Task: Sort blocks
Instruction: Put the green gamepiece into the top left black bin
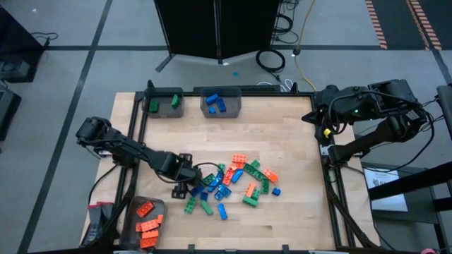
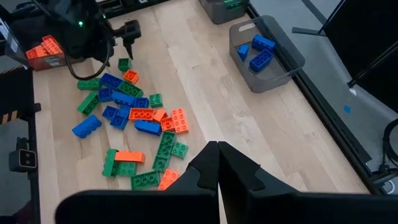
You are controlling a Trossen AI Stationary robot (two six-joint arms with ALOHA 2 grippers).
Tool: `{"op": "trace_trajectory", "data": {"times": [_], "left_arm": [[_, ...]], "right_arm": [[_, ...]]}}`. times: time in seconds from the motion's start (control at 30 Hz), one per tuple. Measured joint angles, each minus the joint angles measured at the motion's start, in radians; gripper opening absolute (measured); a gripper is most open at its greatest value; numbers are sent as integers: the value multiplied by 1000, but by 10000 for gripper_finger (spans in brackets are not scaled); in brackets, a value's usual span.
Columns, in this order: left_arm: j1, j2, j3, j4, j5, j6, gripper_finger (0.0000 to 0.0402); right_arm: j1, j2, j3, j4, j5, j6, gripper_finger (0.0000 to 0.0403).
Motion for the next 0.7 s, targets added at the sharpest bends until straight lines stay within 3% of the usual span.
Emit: {"op": "trace_trajectory", "data": {"times": [0.43,0.57,0.7], "left_arm": [[47,0,-170,171,40,-52,323],[69,-3,-181,175,45,-51,284],[89,-3,-181,171,46,-51,220]], "right_arm": [[0,0,0,0,0,11,0],[0,0,0,0,0,22,0],[0,0,0,0,0,24,0]]}}
